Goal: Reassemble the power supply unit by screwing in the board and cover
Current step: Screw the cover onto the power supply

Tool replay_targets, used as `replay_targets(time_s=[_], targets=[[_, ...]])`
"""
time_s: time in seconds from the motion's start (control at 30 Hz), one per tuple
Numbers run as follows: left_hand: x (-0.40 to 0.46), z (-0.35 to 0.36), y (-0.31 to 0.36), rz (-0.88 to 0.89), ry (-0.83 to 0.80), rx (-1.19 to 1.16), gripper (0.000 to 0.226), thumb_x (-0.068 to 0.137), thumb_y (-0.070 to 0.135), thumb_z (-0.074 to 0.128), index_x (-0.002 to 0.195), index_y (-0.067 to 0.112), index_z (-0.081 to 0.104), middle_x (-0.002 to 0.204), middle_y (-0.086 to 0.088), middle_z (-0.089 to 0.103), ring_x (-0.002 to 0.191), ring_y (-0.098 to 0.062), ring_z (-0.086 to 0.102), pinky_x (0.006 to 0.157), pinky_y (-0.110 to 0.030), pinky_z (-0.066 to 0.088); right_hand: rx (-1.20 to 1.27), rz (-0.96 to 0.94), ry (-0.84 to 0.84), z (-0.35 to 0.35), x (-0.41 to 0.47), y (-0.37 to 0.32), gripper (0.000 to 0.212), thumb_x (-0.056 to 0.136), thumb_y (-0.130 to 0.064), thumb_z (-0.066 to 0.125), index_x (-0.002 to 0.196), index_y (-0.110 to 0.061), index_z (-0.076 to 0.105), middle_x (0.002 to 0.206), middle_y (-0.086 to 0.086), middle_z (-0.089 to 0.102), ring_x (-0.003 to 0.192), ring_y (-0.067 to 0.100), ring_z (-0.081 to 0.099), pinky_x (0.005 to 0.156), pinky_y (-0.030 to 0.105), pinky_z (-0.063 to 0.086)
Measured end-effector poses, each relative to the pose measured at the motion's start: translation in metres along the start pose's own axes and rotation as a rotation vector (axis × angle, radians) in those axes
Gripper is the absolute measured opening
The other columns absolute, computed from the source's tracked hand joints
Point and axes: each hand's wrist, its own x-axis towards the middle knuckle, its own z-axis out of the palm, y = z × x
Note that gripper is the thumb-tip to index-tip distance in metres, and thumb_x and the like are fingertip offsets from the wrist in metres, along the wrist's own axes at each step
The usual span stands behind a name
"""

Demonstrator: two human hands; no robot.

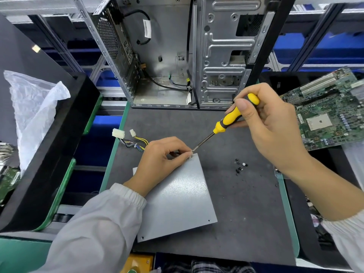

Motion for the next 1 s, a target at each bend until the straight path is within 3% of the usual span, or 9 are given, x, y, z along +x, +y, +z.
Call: replay_targets(time_s=[0.6,0.8,0.9,1.0], targets=[[0.001,0.002,-0.003,0.002,-0.022,0.012,0.004,0.084,0.005,0.074,0.080,0.006,0.075,0.079,0.001,0.070,0.073,-0.016,0.065,0.066,-0.037,0.054,-0.067,-0.110,-0.052,0.006,0.001,-0.003,0.024,0.097,-0.024,0.048,0.099,-0.001,0.052,0.080,0.016,0.064,0.079,0.007,0.068,0.069,0.020,0.056],[0.003,0.000,-0.004,-0.092,-0.085,-0.063,0.004,0.082,0.009,0.077,0.086,0.008,0.078,0.086,0.003,0.073,0.083,-0.013,0.067,0.079,-0.033,0.054,-0.207,-0.198,-0.120,0.015,0.012,-0.013,0.024,0.097,-0.022,0.051,0.098,0.003,0.053,0.073,-0.010,0.058,0.073,0.006,0.066,0.067,0.022,0.055],[0.002,-0.002,-0.005,-0.142,-0.120,-0.114,0.013,0.080,0.012,0.079,0.093,0.009,0.078,0.091,0.002,0.074,0.086,-0.011,0.068,0.083,-0.029,0.054,-0.242,-0.211,-0.149,0.014,0.014,-0.015,0.025,0.096,-0.023,0.052,0.097,0.003,0.053,0.073,-0.010,0.059,0.074,0.005,0.066,0.067,0.018,0.053],[-0.001,-0.004,-0.006,-0.185,-0.153,-0.125,0.019,0.080,0.012,0.079,0.099,0.008,0.077,0.094,0.002,0.074,0.089,-0.010,0.068,0.085,-0.031,0.054,-0.252,-0.208,-0.179,0.013,0.014,-0.017,0.027,0.096,-0.024,0.051,0.097,0.002,0.053,0.072,-0.005,0.061,0.074,0.005,0.066,0.068,0.022,0.052]])
